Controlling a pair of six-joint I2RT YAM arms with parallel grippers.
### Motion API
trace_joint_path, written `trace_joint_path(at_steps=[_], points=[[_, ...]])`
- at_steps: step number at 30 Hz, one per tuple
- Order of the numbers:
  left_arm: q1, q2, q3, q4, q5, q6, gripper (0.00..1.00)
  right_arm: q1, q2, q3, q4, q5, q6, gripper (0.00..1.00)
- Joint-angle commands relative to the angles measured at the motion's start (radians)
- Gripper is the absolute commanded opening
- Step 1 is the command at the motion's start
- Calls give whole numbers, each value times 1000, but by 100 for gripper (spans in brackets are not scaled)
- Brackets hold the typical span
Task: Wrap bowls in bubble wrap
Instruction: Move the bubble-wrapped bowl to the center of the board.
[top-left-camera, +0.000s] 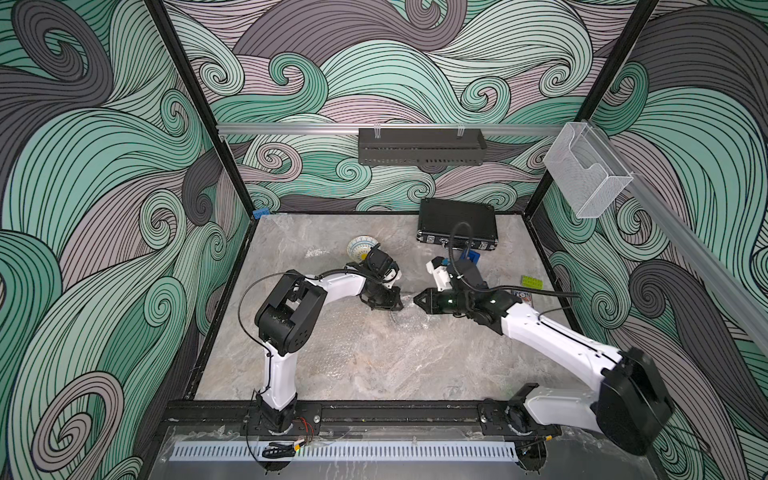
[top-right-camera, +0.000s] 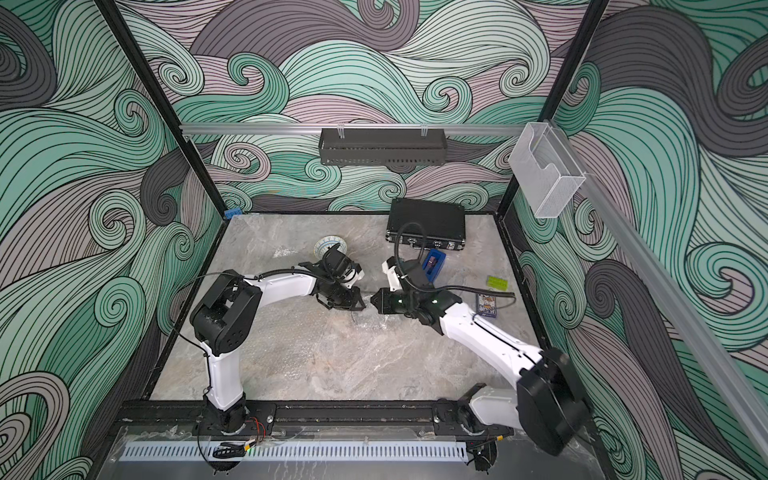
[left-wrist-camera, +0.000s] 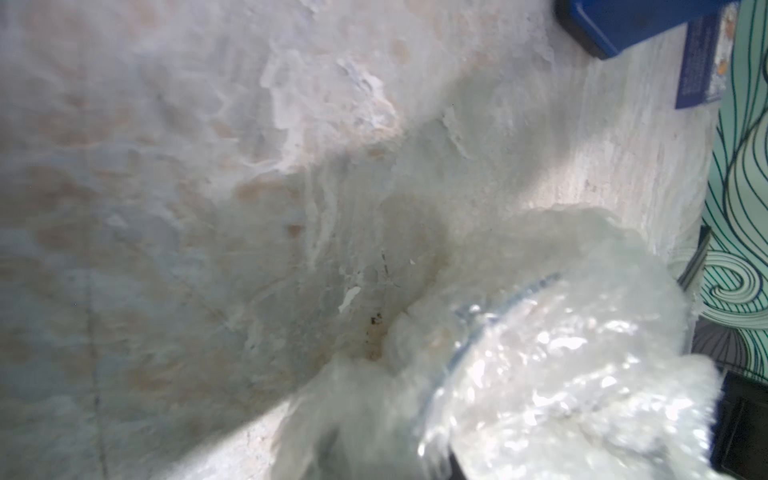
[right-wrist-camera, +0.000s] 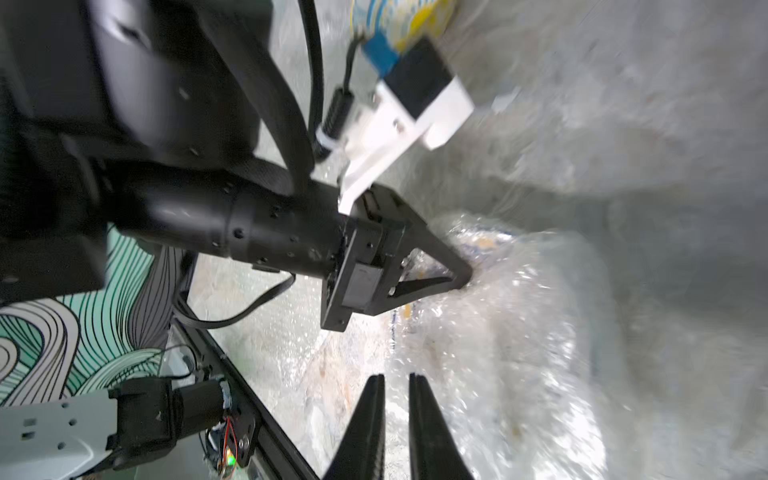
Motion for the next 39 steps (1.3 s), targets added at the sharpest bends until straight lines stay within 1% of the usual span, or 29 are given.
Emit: trace_joint_path(at_steps=[1,6,10,14,21,26,32,34,39], points=[[-8,7,33,29,-72,-73,16,-59,-69,-91,-54,51,-10,16],[-7,25,103,42,-95,-114,14,-121,-190,-197,-39,67,-8,15],[-3,71,198,20,-116,-117,13,-144,-236,-251,-37,82,-15,15],[19,171,329,0,-125,-137,10,-150,-268,-297,-24,84,-1,14],[71,359,614,-61,-156,-166,9,-150,-319,-369,2,110,9,13],[101,430,752,-123,-211,-171,9,-150,-322,-395,29,114,13,13],[125,438,768,-137,-260,-166,10,-150,-301,-407,53,109,14,13],[128,438,762,-141,-261,-165,11,-150,-300,-411,57,113,15,13],[128,433,759,-159,-253,-159,20,-151,-300,-421,67,114,18,13]])
